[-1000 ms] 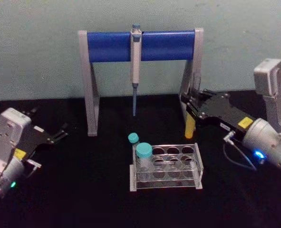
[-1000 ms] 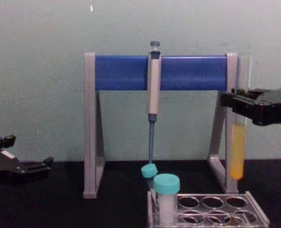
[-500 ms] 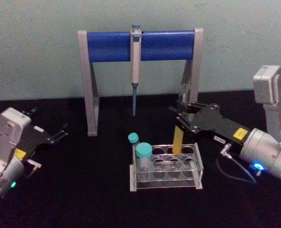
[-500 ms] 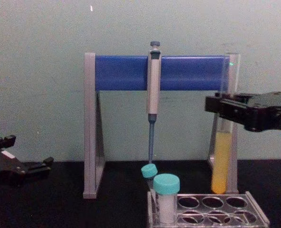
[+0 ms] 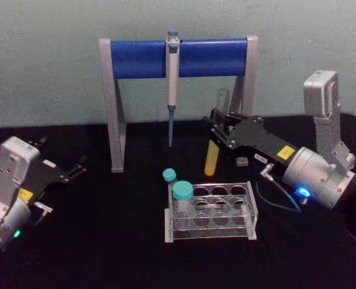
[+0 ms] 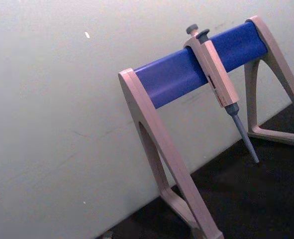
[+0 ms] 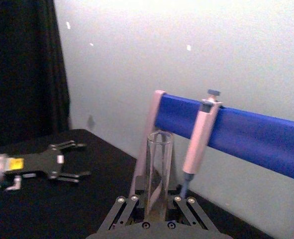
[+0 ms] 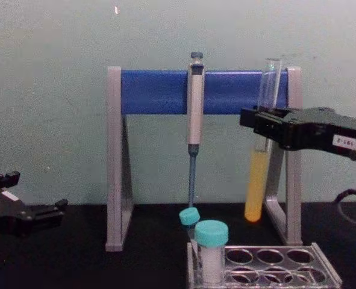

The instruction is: Pick up the test tube from the test tube rack, shake it, then place it back into the test tube rack.

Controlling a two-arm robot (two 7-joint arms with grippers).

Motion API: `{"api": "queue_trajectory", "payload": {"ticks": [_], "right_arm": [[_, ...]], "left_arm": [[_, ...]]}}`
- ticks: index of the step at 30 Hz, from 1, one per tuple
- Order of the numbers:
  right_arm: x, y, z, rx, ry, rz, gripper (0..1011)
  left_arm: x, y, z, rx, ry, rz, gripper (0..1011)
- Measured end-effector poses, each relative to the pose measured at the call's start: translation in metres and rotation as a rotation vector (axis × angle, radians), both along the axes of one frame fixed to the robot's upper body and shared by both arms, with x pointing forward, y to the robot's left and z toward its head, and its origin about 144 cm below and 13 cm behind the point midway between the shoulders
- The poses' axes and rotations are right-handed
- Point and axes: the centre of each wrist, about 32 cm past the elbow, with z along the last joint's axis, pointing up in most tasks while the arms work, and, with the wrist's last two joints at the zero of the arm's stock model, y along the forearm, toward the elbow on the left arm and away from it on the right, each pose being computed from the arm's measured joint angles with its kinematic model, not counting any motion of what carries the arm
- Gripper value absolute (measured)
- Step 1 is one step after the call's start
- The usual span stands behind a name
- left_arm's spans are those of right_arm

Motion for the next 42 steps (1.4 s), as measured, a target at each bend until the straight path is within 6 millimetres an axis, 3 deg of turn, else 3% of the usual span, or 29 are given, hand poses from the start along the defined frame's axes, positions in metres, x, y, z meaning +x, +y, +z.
{"api": "queue_trajectory", "payload": {"ticks": [28,42], "right_arm": [[0.000,-0.006,-0.001,-0.032,-0.022,-0.081,232],[-0.011,-0.014,0.002,-0.040,-0.024,-0.071,233]], "left_arm": [[0.000,0.000,0.000,0.000,0.000,0.000,1010],[0.000,0.000,0.000,0.000,0.000,0.000,1010]]}}
